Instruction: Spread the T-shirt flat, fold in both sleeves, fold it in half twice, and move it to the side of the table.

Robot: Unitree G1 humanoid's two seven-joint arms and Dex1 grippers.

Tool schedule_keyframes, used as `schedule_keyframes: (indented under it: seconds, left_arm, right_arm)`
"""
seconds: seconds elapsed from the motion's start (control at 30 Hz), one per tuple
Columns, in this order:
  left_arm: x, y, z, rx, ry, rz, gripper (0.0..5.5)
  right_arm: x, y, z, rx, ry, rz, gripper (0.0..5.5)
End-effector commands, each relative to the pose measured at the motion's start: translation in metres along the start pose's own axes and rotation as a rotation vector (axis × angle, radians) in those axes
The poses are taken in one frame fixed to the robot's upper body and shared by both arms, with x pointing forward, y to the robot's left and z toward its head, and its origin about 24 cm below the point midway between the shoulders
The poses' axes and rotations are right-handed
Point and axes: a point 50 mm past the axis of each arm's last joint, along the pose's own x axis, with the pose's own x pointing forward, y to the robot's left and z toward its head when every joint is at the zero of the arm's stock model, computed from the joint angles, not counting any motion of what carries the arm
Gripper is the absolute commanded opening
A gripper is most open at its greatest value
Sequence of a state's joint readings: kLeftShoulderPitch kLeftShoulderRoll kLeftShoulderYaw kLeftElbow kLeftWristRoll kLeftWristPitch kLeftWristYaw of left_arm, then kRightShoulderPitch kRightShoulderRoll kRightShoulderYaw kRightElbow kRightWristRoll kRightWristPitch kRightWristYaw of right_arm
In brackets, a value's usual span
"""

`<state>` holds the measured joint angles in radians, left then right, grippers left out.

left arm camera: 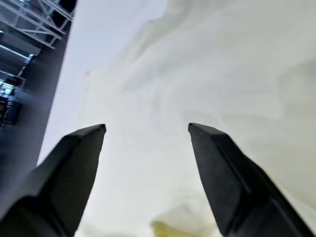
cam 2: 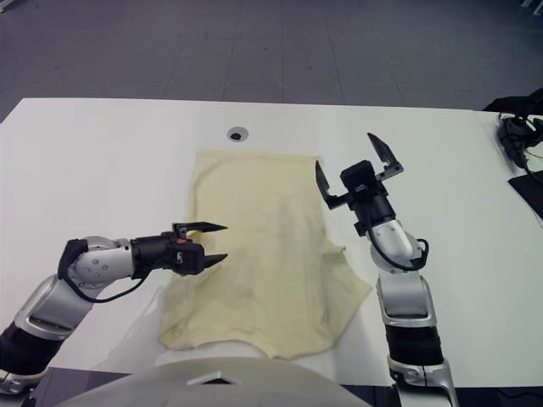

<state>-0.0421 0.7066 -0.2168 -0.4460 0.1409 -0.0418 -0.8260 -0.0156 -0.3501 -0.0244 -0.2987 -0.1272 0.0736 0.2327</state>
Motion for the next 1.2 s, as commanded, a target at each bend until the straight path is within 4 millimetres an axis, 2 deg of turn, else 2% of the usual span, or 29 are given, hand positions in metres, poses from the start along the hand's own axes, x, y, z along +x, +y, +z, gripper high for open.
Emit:
schedule_keyframes:
  seconds: [0.03,0.1,0.2,0.27,0.33,0.53,0.7,0.9,1.2]
  left_arm:
    - [-0.019,0.04,-0.013,-0.019,0.054,0.222,3.88]
    - [-0.033,0.053,-0.028,-0.013,0.127,0.286,4.26]
    - [-0.053,0.059,-0.052,-0.036,0.226,0.328,4.83]
    - [-0.056,0.055,-0.064,-0.074,0.254,0.326,5.17]
    - [-0.051,0.042,-0.073,-0.105,0.257,0.279,5.38]
    - [-0.05,0.018,-0.082,-0.169,0.256,0.187,5.38]
    - [-0.05,-0.001,-0.081,-0.214,0.214,0.095,5.38]
    - [-0.036,-0.014,-0.08,-0.238,0.188,0.081,5.38]
    - [-0.019,-0.029,-0.09,-0.238,0.24,0.069,5.38]
  right_arm:
    - [-0.001,0.001,0.001,0.0,0.002,0.006,5.4]
    - [-0.001,0.001,0.001,0.0,0.002,0.005,5.4]
    - [0.0,0.001,0.001,0.0,0.003,0.006,5.4]
    - [-0.001,0.0,0.0,-0.002,0.006,0.004,5.4]
    - [-0.001,-0.001,0.0,-0.003,0.007,0.005,5.4]
    - [0.002,0.0,-0.001,-0.003,0.004,0.022,5.4]
    - [0.001,0.0,-0.001,-0.005,0.005,0.026,5.4]
    - [0.001,0.0,-0.002,-0.007,0.006,0.028,5.4]
    - [0.002,0.0,-0.001,-0.009,0.003,0.032,5.4]
